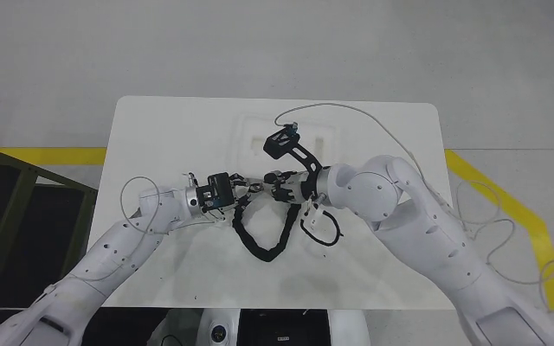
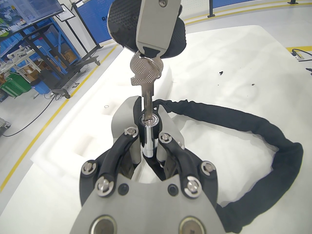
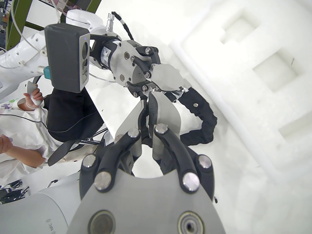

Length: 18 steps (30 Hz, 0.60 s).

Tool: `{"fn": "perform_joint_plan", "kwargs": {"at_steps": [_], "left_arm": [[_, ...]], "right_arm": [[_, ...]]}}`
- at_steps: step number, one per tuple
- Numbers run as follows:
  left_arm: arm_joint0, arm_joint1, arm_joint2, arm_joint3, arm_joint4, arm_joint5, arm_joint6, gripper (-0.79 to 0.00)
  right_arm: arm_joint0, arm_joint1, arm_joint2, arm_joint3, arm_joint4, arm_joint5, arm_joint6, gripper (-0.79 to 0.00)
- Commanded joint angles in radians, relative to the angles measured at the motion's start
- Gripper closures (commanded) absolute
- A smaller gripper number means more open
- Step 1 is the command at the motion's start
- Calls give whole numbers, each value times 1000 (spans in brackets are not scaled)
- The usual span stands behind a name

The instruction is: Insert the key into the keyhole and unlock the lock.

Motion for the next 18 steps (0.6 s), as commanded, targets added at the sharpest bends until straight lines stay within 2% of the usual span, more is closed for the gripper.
{"fn": "perform_joint_plan", "kwargs": {"at_steps": [1, 3, 10, 13, 18], "left_arm": [[0, -1, -3, 2, 2, -5, -5, 0], [1, -3, -7, 3, 4, -7, -10, 0], [6, -7, -20, 6, 10, -19, -12, 0], [8, -9, -24, 7, 13, -21, -13, 0], [12, -13, -30, 9, 9, -26, -14, 0]], "right_arm": [[1, -1, -1, 5, 1, -1, 2, -43], [3, -3, -3, 11, 2, -3, 4, -120], [7, -8, -4, 22, 5, -10, 5, -314], [8, -9, 2, 16, 13, -15, 5, -345], [-5, -1, 40, -17, 11, -56, 5, -348]]}}
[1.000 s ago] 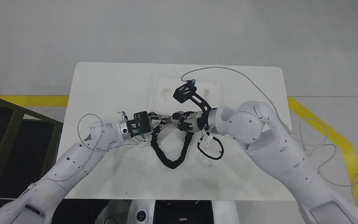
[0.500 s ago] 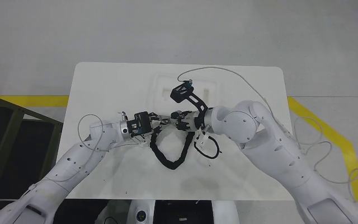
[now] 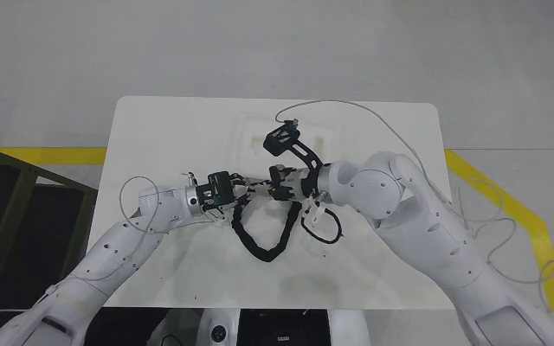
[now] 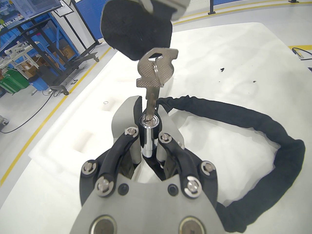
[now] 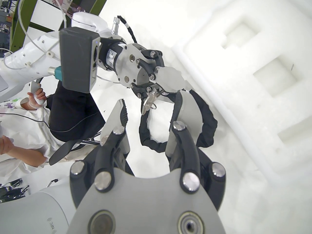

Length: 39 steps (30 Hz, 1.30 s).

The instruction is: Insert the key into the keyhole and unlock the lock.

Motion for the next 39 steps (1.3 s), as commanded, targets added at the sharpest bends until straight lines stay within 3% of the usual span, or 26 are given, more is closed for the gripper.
{"fn": "perform_joint_plan", "kwargs": {"at_steps": [1, 10, 14, 17, 18, 19, 20, 24, 28, 33, 34, 35, 38, 39], "left_arm": [[1, -1, -2, 2, -2, -6, 5, 0], [4, -4, -26, 3, -12, -33, 26, 0], [12, -3, -41, -9, -23, -52, 39, 0], [16, -1, -52, -25, -30, -77, 46, 0], [17, 0, -56, -31, -32, -85, 49, 0], [18, 0, -59, -36, -34, -94, 52, 0], [19, 1, -63, -41, -36, -101, 53, 0], [20, 2, -74, -60, -37, -124, 48, 0], [20, 1, -82, -74, -43, -137, 44, 0], [19, -4, -85, -89, -52, -146, 46, 0], [19, -4, -85, -90, -53, -148, 47, 0], [20, -5, -85, -91, -55, -152, 49, 0], [23, -8, -85, -87, -59, -155, 50, 0], [25, -8, -85, -85, -61, -155, 49, 0]], "right_arm": [[-9, 5, 17, -9, -3, -27, 7, -351], [-20, 29, 70, 29, -29, -271, 93, -379], [-28, 39, 78, 79, -89, -431, 59, -354], [-35, 42, 75, 130, -120, -540, 2, -385], [-35, 42, 76, 145, -127, -569, -20, -428], [-37, 42, 74, 158, -132, -599, -43, -594], [-38, 42, 74, 171, -136, -624, -67, -668], [-37, 40, 61, 212, -148, -696, -130, -773], [-25, 35, 35, 236, -150, -725, -149, -785], [-1, 24, -3, 267, -150, -714, -159, -683], [4, 22, -9, 273, -148, -713, -163, -570], [8, 20, -14, 280, -147, -712, -167, -400], [19, 15, -25, 294, -147, -711, -179, -292], [21, 15, -27, 298, -146, -711, -182, -219]]}}
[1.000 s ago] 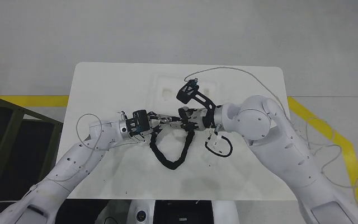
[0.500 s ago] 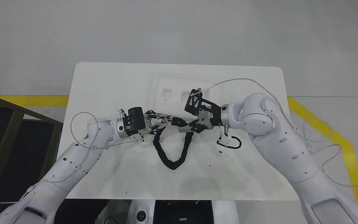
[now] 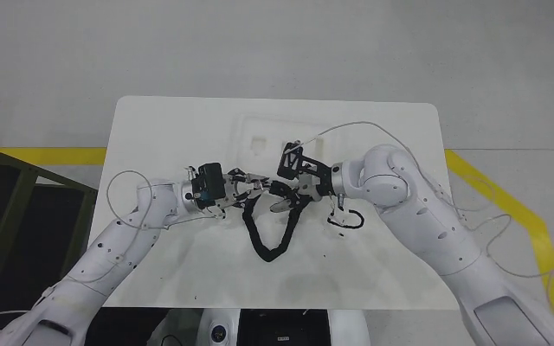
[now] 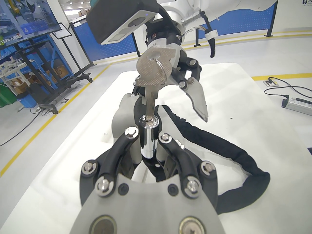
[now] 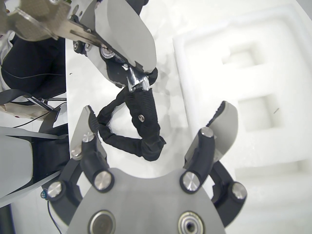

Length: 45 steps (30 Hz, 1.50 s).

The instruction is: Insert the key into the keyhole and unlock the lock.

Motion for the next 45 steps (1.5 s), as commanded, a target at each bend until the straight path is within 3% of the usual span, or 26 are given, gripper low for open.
{"fn": "perform_joint_plan", "kwargs": {"at_steps": [1, 3, 22, 27, 31, 45], "left_arm": [[4, -2, 0, 5, -4, 0, -2, 0], [7, -3, -1, 9, -7, 1, -3, 0], [29, -13, -21, 26, -27, -4, 19, 0], [32, -15, -25, 26, -21, -10, 31, -200], [33, -18, -24, 35, -18, -16, 35, -243], [35, -27, -28, 63, -21, -18, 26, -151]], "right_arm": [[4, -2, -4, 7, 1, 0, -5, -166], [8, -2, -6, 11, -1, -1, -6, 0], [14, 1, -6, 21, 46, 3, 8, 0], [12, 3, 0, 20, 61, -5, 6, 0], [9, 6, 6, 16, 72, -28, -1, 0], [0, 14, 22, 11, 112, -56, -12, 0]]}}
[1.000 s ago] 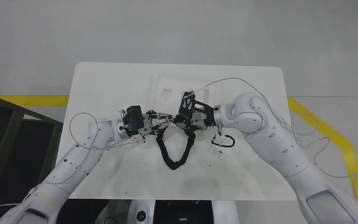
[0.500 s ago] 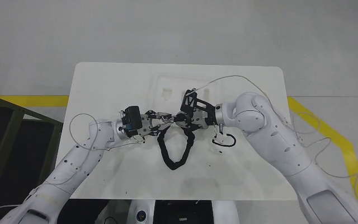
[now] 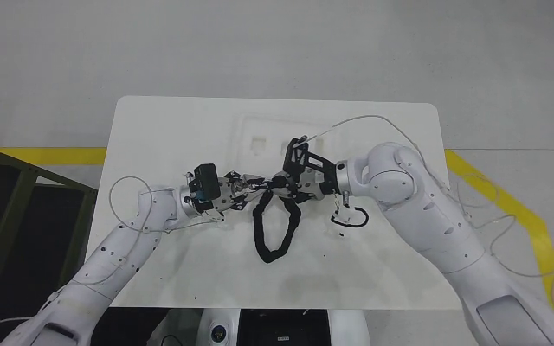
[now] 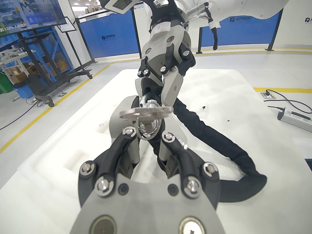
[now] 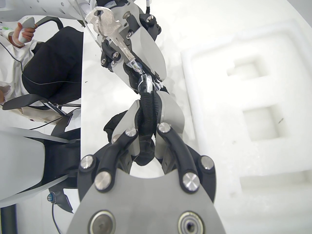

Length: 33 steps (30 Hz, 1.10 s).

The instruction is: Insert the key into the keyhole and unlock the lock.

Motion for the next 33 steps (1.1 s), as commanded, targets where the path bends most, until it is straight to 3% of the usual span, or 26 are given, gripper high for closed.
{"fn": "perform_joint_plan", "kwargs": {"at_steps": [1, 5, 12, 17, 33], "left_arm": [[1, -1, -3, 1, -1, 0, 0, -145], [4, -2, -7, 1, 0, 1, 0, -160], [7, -5, -11, 3, -4, -6, 5, -329], [7, -8, -10, 12, -3, -11, 11, -372], [-28, -36, 38, 89, -17, -51, 51, -339]], "right_arm": [[-1, 1, 3, -1, 5, -2, -2, 0], [-4, 5, 10, -2, 15, -6, -4, 0], [-11, 10, 20, -5, 30, -7, -9, 0], [-15, 13, 25, -8, 34, -7, -12, 0], [-23, 23, 35, -32, 43, -12, -11, 0]]}}
